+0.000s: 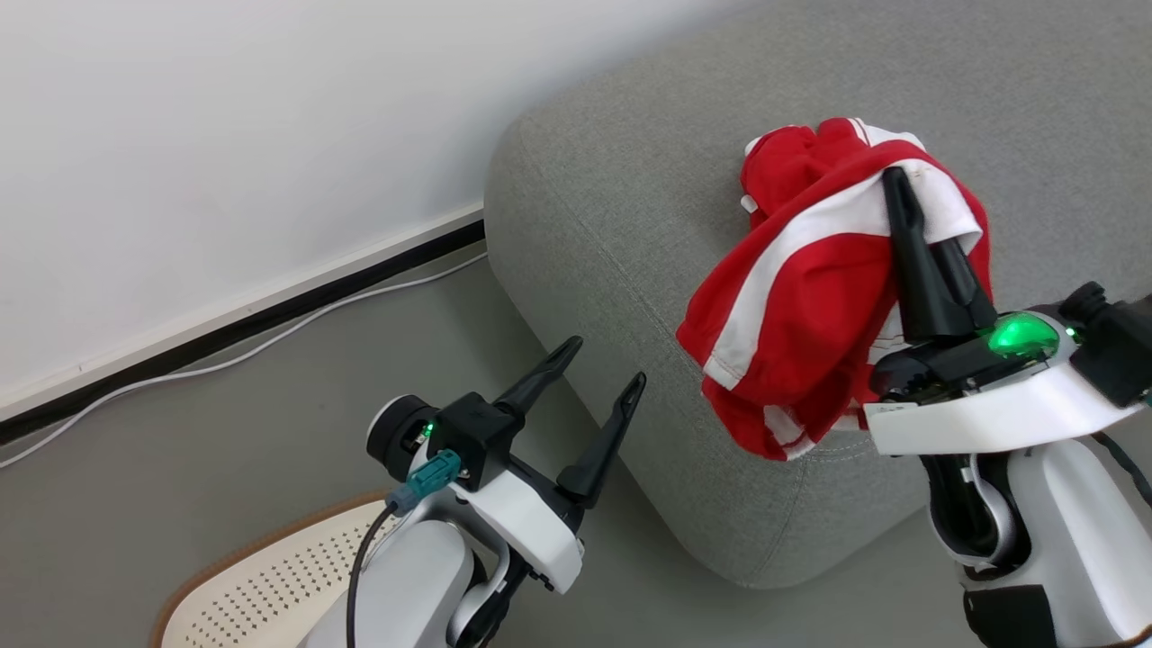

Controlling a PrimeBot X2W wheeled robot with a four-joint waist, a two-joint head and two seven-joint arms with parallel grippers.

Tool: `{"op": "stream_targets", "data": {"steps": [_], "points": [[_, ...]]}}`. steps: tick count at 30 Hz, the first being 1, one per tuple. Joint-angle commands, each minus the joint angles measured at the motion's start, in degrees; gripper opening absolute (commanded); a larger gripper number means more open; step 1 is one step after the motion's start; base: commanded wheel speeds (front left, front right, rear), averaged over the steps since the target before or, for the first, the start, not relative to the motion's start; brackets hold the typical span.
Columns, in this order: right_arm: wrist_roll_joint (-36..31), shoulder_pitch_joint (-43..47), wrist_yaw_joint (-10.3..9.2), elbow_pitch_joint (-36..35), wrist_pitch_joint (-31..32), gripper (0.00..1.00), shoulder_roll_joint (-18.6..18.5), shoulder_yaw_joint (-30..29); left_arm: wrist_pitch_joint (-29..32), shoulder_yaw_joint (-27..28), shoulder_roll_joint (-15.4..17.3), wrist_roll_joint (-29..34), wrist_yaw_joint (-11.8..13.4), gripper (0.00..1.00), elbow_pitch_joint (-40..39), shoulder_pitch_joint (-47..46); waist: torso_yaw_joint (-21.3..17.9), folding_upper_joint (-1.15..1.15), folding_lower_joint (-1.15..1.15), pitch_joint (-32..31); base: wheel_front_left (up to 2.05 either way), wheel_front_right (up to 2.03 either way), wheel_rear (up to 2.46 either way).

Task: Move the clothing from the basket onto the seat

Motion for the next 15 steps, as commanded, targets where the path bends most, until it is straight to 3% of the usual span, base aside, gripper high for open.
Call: {"op": "stream_targets", "data": {"steps": [1, 15], "points": [[-0.6, -0.1, 0.17, -2.1, -0.3, 0.0, -0.3, 0.3, -0.6, 1.5, 0.1, 0.1, -0.4, 1.0, -1.2, -1.0, -0.8, 0.0, 0.0, 0.4, 0.0, 0.0, 0.0], [-4.5, 2.7, 0.17, -5.9, -0.3, 0.0, -1.2, -8.7, -0.6, -0.7, -0.6, 0.7, -1.9, 1.0, -1.6, -2.2, -1.8, 0.0, 0.0, 4.2, 0.0, 0.0, 0.0]]}}
